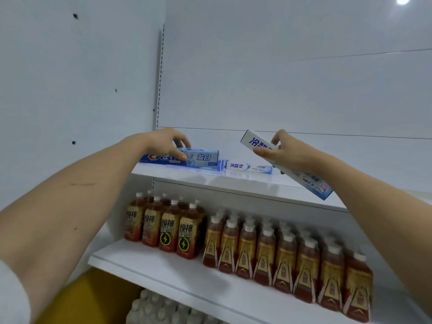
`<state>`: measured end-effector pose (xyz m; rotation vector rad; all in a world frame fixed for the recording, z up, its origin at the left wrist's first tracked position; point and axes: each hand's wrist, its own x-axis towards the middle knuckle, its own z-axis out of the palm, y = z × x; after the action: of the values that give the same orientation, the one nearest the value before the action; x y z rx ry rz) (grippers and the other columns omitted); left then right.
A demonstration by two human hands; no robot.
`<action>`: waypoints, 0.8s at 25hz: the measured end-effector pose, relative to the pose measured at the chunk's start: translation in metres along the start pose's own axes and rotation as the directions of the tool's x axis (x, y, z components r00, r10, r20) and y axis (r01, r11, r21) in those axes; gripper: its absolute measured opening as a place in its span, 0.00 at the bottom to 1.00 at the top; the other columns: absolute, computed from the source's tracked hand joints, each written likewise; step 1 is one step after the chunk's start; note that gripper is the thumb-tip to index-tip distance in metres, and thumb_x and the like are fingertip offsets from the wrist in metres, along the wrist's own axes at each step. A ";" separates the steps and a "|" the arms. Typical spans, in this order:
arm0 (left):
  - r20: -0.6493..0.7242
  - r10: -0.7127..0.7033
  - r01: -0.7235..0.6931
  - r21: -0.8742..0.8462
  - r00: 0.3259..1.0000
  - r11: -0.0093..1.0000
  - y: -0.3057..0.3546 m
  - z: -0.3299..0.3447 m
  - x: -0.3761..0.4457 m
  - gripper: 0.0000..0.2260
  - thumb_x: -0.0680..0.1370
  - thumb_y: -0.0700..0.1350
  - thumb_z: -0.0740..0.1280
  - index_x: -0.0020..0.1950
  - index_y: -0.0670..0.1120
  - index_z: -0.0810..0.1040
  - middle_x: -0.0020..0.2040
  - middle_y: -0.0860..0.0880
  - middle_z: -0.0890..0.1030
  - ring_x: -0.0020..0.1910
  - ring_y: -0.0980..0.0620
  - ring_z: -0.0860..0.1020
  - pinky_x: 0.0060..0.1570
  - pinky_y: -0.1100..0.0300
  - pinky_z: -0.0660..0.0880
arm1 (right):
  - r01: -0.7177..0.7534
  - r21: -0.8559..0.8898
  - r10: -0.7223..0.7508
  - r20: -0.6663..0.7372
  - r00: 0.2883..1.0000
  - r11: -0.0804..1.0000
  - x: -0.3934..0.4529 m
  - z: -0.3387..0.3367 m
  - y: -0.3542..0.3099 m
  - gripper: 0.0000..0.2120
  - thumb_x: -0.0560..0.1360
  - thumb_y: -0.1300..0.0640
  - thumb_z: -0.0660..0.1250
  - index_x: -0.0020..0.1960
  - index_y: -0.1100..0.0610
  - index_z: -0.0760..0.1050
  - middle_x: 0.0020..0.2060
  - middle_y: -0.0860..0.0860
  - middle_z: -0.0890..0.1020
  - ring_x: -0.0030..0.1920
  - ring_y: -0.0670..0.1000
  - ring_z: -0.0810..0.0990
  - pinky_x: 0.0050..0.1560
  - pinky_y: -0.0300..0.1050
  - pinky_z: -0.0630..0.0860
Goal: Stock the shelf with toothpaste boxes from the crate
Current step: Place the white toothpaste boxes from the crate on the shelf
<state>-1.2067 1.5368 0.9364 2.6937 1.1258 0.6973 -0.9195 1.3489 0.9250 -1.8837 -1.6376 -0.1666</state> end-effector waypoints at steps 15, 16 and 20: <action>0.278 -0.053 0.001 0.187 0.959 0.982 -0.076 0.033 0.149 0.19 0.76 0.51 0.71 0.66 0.53 0.74 0.62 0.50 0.77 0.53 0.49 0.79 0.46 0.57 0.78 | -0.111 -0.312 0.139 0.071 0.988 0.944 0.142 0.054 0.079 0.24 0.66 0.36 0.74 0.54 0.46 0.68 0.46 0.49 0.81 0.44 0.51 0.80 0.50 0.50 0.76; 0.296 -0.060 0.001 0.198 0.953 0.980 -0.075 0.031 0.151 0.19 0.76 0.51 0.71 0.67 0.53 0.74 0.62 0.50 0.78 0.49 0.51 0.80 0.40 0.61 0.79 | -0.119 -0.307 0.147 0.071 0.987 0.944 0.147 0.056 0.081 0.24 0.66 0.37 0.74 0.54 0.46 0.68 0.45 0.49 0.81 0.44 0.51 0.79 0.50 0.49 0.76; 0.326 -0.113 0.038 0.229 0.939 0.973 -0.070 0.026 0.164 0.20 0.74 0.50 0.74 0.65 0.53 0.75 0.62 0.50 0.79 0.52 0.48 0.80 0.41 0.53 0.81 | -0.130 -0.311 0.167 0.094 0.982 0.941 0.162 0.058 0.090 0.24 0.66 0.39 0.76 0.56 0.46 0.71 0.45 0.48 0.81 0.42 0.50 0.79 0.50 0.48 0.77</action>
<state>-1.1390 1.7030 0.9517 2.7799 1.2669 0.0910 -0.8182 1.5138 0.9235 -2.2817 -1.6108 -0.2597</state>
